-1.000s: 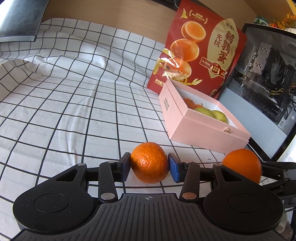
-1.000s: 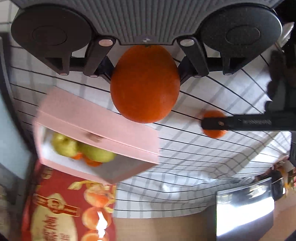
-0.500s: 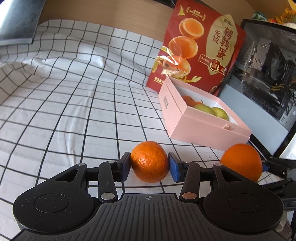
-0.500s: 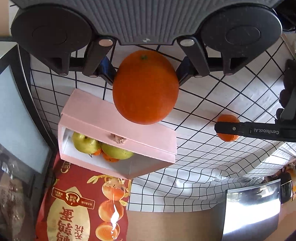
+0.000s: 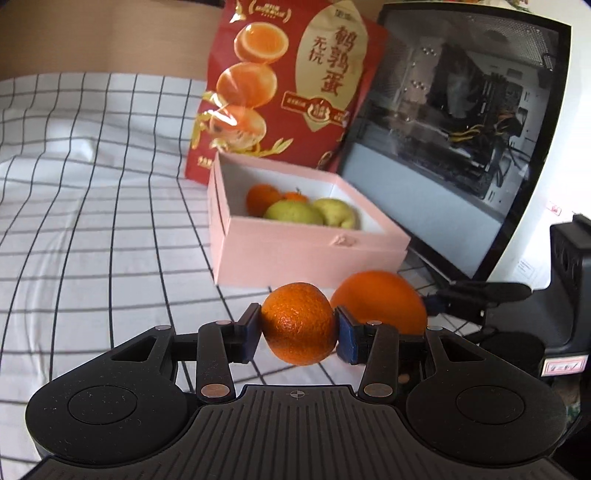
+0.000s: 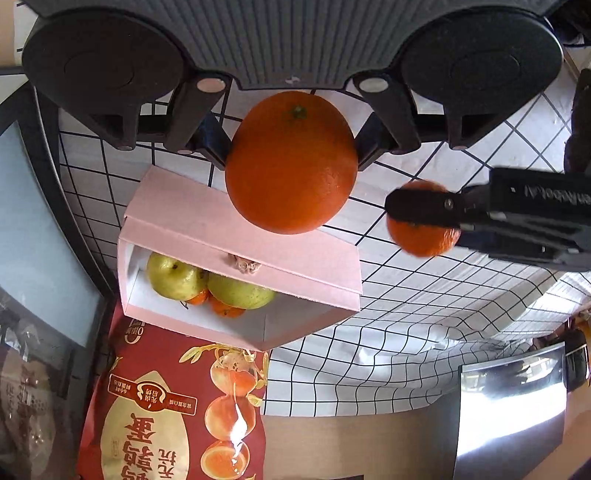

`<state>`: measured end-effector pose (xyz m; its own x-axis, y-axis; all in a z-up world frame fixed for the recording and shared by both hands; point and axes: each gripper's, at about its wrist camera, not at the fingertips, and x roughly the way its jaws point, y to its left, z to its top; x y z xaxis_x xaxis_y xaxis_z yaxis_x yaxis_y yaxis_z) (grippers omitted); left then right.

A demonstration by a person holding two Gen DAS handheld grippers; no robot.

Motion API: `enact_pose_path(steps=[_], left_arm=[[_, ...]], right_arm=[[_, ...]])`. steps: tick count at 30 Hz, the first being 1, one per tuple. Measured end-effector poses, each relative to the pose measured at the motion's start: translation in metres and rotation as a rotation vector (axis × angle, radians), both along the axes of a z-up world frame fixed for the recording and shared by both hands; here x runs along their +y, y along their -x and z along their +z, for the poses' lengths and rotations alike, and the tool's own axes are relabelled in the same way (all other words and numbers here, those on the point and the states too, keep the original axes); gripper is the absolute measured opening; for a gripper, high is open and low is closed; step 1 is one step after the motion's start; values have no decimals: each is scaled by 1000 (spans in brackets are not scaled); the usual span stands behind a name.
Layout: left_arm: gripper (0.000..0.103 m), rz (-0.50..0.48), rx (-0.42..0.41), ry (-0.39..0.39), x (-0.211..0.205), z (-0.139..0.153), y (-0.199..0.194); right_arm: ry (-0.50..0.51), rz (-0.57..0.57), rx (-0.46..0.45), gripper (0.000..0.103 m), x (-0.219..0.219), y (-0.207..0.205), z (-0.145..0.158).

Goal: Organize fruits
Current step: 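Hold the mandarin and large orange and carry both toward the pink box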

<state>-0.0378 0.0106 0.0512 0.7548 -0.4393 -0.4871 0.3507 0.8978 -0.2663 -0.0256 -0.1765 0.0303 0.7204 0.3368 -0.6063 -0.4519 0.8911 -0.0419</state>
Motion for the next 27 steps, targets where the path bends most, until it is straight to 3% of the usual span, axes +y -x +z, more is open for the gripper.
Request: enact_pose_path(steps=[12, 21, 27], left_arm=[[48, 25, 103, 63, 15, -27, -14], [48, 52, 89, 106, 30, -24, -9], [48, 63, 67, 125, 33, -18, -9]], right_arm=[[-12, -20, -11, 72, 3, -9, 2], [-25, -10, 60, 73, 13, -22, 2], [-13, 0, 57, 70, 20, -23, 12]])
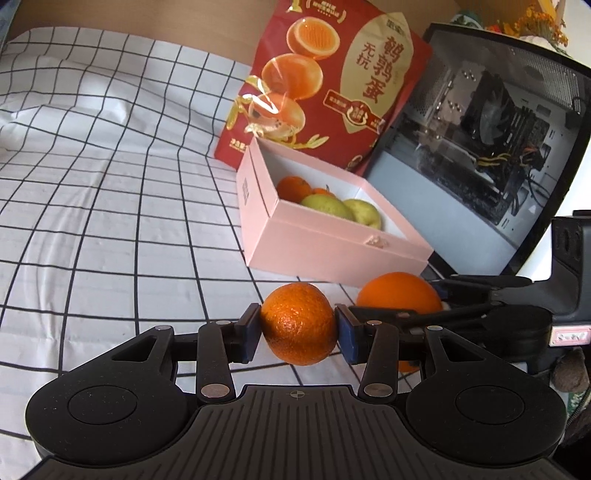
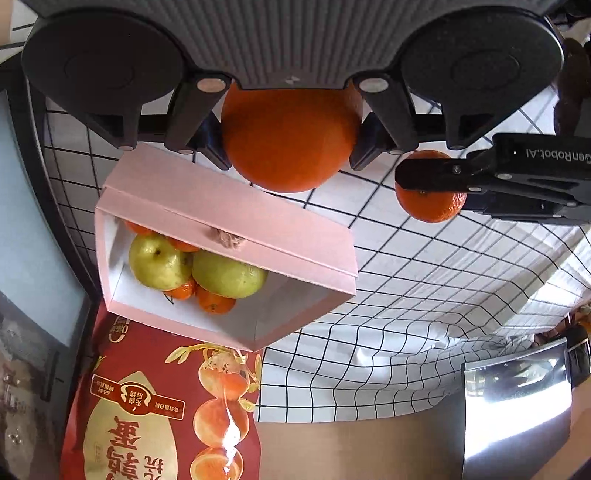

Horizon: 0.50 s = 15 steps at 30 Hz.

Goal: Organize fruits
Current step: 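Hold the mandarin and large orange and carry both toward the pink box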

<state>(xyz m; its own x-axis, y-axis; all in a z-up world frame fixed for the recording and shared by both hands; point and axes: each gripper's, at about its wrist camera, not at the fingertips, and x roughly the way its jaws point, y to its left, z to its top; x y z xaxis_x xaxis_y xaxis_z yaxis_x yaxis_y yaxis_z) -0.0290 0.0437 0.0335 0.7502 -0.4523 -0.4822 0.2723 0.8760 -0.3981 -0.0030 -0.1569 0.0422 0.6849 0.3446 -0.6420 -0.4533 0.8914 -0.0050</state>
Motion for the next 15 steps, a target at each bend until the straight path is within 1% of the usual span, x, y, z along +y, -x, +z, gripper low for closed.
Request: enact_pose_path(steps=[4, 7, 15], left_arm=[[48, 4, -3, -3, 1, 1, 1], [48, 11, 2, 1, 4, -1, 0], [48, 9, 15, 8, 3, -4, 2]], right_arm=[[-57, -19, -3, 70, -1, -10, 3], [-76, -24, 6, 70, -3, -15, 2], [-86, 3, -26, 70, -17, 10, 6]])
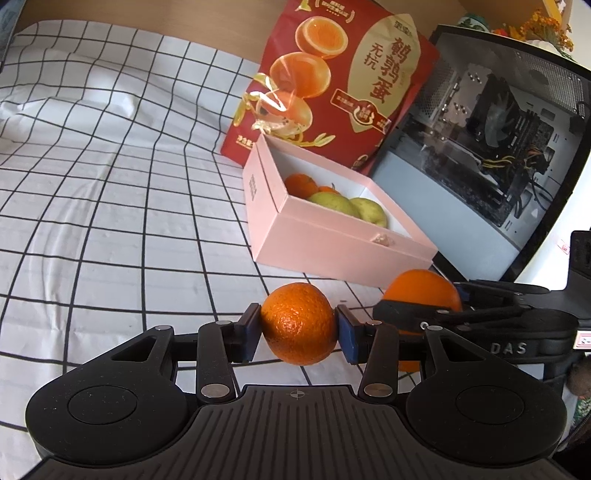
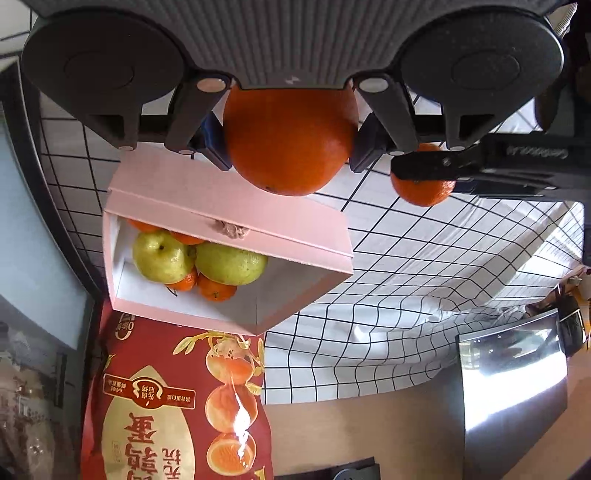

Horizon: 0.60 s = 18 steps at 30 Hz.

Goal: Organize fruits
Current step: 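Hold the mandarin and large orange and carry both toward the pink box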

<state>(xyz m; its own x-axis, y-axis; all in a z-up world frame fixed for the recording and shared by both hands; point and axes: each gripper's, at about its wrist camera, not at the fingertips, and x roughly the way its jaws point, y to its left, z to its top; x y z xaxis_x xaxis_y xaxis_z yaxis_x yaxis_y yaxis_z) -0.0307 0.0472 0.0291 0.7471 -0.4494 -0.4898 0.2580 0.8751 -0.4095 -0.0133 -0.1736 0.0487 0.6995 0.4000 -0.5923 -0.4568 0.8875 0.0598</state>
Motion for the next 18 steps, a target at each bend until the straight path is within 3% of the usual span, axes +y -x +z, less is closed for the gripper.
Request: enact_pose_path(steps=[10, 18], left_arm=[[48, 21, -8, 13, 5, 1, 2], [48, 41, 5, 30, 13, -2, 2]], right_arm=[[35, -2, -40, 71, 6, 1, -3], [63, -30, -23, 77, 16, -14, -14]])
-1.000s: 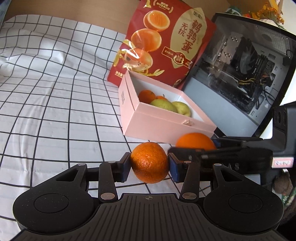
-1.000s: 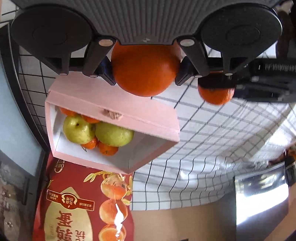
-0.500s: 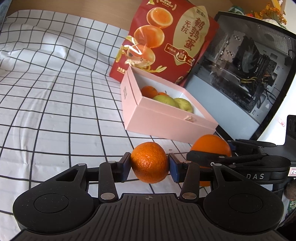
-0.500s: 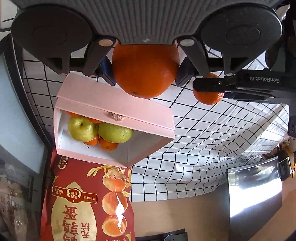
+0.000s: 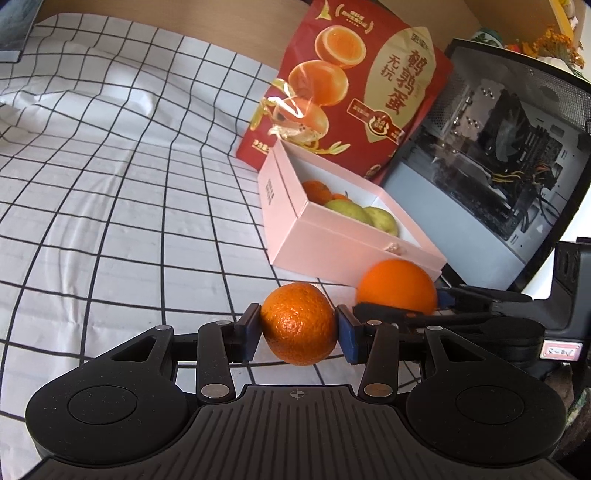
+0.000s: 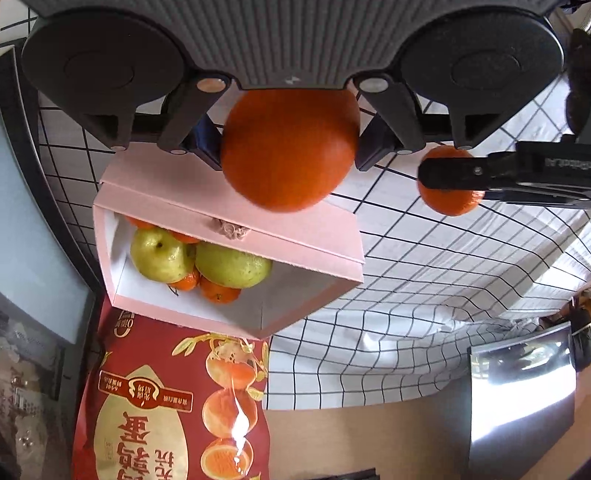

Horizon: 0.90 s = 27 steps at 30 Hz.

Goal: Organize fruits
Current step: 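Hold the mandarin and large orange and carry both toward the pink box, then lower the large orange and mandarin into the pink box and open both tools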

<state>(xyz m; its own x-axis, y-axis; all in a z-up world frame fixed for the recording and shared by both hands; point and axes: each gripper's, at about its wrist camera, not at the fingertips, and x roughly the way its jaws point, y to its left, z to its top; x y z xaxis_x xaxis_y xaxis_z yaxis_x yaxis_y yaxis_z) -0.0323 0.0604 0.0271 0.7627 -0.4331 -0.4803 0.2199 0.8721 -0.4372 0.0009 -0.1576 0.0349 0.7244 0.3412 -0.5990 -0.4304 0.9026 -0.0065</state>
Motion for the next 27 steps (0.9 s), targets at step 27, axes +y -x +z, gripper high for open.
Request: enact_pose_path(steps=[27], left_arm=[[48, -25, -126, -17, -17, 68, -24]], right_arm=[[-129, 6, -43, 74, -19, 12, 72]])
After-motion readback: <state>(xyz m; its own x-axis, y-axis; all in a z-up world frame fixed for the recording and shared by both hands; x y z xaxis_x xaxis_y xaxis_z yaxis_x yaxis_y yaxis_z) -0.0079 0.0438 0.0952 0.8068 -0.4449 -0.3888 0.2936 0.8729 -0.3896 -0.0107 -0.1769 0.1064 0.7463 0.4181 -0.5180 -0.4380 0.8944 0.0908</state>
